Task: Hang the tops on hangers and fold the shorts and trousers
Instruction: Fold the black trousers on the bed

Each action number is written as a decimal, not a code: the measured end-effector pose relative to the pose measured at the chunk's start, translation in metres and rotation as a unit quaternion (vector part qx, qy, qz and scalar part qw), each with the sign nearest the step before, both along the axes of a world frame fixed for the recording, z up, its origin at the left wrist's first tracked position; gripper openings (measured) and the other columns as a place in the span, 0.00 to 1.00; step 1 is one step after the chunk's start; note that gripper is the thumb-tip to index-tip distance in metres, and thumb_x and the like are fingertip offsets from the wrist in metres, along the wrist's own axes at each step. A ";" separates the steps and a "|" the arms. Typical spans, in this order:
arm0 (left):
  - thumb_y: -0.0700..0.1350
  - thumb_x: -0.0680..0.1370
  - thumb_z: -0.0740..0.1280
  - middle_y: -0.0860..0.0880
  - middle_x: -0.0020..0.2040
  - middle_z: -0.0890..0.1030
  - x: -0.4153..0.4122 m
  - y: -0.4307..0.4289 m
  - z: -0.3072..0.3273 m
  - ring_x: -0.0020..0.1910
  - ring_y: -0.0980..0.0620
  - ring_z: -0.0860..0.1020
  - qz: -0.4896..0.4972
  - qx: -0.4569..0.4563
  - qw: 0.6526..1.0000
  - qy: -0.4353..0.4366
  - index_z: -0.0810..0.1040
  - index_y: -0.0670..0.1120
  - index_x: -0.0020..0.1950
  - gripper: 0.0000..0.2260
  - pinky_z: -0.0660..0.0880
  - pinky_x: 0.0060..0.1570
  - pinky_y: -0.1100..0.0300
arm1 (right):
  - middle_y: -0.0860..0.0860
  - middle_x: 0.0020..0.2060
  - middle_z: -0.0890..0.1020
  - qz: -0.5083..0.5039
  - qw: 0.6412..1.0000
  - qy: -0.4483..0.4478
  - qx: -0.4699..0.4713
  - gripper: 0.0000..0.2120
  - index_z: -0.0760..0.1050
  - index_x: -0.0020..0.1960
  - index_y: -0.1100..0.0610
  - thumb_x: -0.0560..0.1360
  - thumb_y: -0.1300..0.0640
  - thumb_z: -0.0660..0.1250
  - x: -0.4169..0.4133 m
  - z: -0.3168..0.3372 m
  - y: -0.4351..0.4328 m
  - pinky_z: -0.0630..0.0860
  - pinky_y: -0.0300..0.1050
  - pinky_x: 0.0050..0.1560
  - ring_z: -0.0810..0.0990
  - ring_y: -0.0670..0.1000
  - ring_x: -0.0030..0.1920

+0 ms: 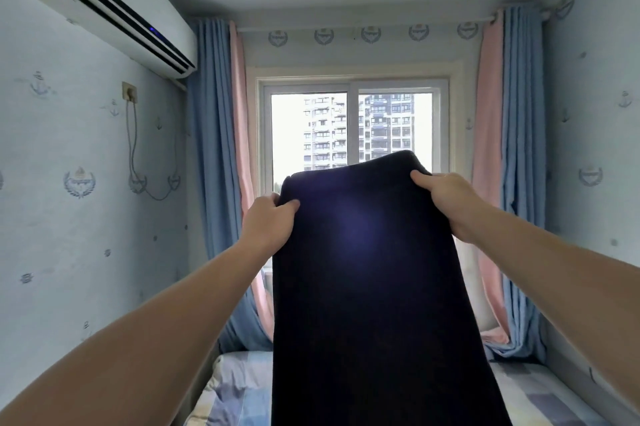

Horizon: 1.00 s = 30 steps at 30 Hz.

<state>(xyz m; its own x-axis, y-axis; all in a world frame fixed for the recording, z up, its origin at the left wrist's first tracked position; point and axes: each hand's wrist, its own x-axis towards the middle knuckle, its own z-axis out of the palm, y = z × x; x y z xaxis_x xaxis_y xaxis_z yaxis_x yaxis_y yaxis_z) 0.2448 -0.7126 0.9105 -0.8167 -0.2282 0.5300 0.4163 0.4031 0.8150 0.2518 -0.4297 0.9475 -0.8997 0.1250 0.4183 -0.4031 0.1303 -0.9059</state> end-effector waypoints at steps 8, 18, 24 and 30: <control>0.47 0.79 0.67 0.48 0.46 0.85 -0.117 -0.076 -0.122 0.47 0.47 0.84 -0.014 0.031 0.991 -0.132 0.80 0.46 0.50 0.05 0.80 0.54 0.46 | 0.53 0.46 0.88 0.017 0.992 -0.111 0.050 0.10 0.83 0.51 0.59 0.78 0.51 0.71 -0.138 -0.117 -0.069 0.80 0.54 0.56 0.86 0.56 0.50; 0.44 0.78 0.69 0.44 0.49 0.84 -0.341 -0.174 -0.363 0.51 0.43 0.82 0.043 0.070 0.932 -0.352 0.80 0.42 0.53 0.07 0.78 0.57 0.45 | 0.53 0.40 0.88 0.064 0.947 -0.271 0.161 0.09 0.85 0.45 0.58 0.79 0.54 0.70 -0.398 -0.351 -0.175 0.79 0.46 0.44 0.85 0.50 0.39; 0.44 0.81 0.65 0.43 0.50 0.82 -0.482 -0.219 -0.548 0.51 0.44 0.79 0.096 0.075 0.898 -0.423 0.77 0.42 0.53 0.05 0.77 0.53 0.49 | 0.54 0.38 0.84 0.044 0.928 -0.331 0.166 0.13 0.82 0.45 0.61 0.79 0.52 0.69 -0.554 -0.542 -0.239 0.75 0.44 0.38 0.81 0.50 0.36; 0.49 0.82 0.63 0.44 0.43 0.79 -0.579 -0.239 -0.702 0.45 0.42 0.78 0.114 0.073 0.891 -0.434 0.75 0.43 0.46 0.10 0.74 0.45 0.51 | 0.54 0.41 0.84 -0.026 0.929 -0.335 0.154 0.13 0.82 0.47 0.61 0.80 0.51 0.69 -0.650 -0.700 -0.274 0.74 0.45 0.37 0.81 0.52 0.39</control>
